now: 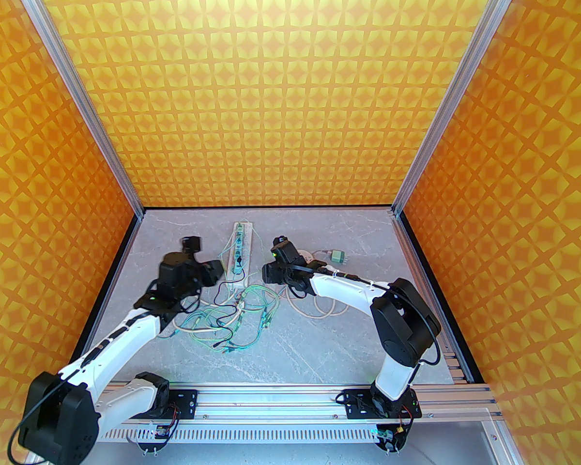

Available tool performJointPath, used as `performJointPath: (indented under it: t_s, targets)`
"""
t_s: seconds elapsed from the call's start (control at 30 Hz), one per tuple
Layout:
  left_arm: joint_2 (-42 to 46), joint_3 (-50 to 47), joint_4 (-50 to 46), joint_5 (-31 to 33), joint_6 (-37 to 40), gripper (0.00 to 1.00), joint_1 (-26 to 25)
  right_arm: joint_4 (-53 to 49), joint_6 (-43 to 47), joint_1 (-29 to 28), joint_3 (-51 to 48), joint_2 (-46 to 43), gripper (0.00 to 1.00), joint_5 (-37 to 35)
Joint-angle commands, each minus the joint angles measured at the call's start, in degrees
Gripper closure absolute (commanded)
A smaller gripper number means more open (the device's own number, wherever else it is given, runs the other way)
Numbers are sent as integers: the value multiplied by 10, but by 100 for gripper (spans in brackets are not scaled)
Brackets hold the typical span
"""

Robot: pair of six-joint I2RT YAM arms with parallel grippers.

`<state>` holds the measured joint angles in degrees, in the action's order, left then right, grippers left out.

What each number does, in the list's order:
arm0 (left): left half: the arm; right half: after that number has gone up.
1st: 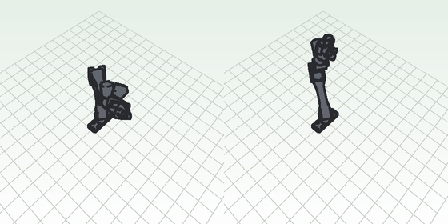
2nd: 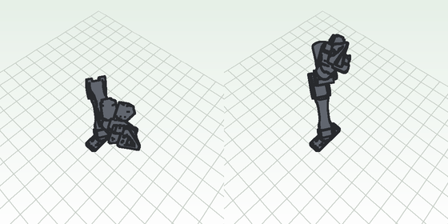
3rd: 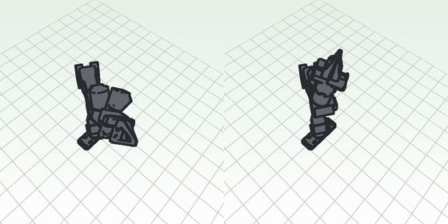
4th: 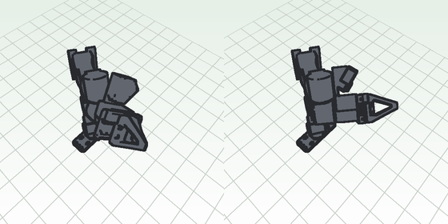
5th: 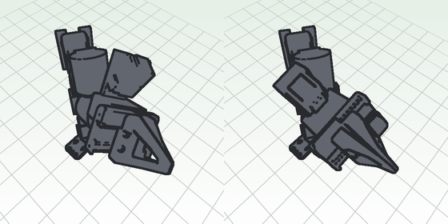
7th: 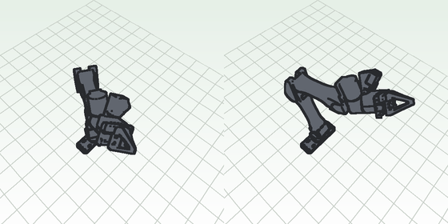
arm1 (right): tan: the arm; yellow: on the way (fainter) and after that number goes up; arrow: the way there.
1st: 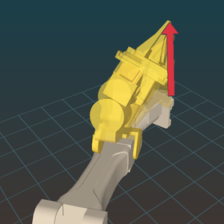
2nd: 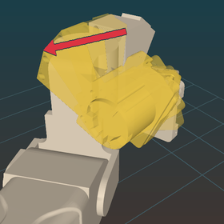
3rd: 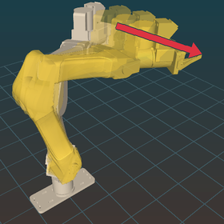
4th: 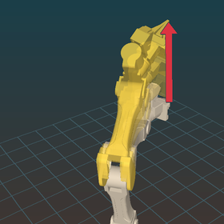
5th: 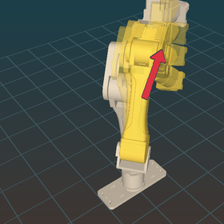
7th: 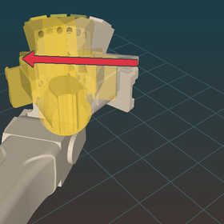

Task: Pull the plug off the socket

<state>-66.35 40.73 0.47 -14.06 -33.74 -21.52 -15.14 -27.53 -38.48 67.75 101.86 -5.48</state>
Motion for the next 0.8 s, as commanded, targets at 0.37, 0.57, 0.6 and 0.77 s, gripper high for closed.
performJointPath:
  t_s: [0.37,0.57,0.6,0.77]
  targets:
    - [-179,89,-53,103,105,83,-26,3,10,2,-16,-46,38,16]
    - [-213,103,-65,132,141,79,-24,3,12,3,-18,-47,38,19]
    - [-219,107,-68,133,147,79,-24,4,12,3,-19,-47,38,19]
    - [-243,124,-78,129,163,73,-25,5,10,3,-22,-45,38,21]
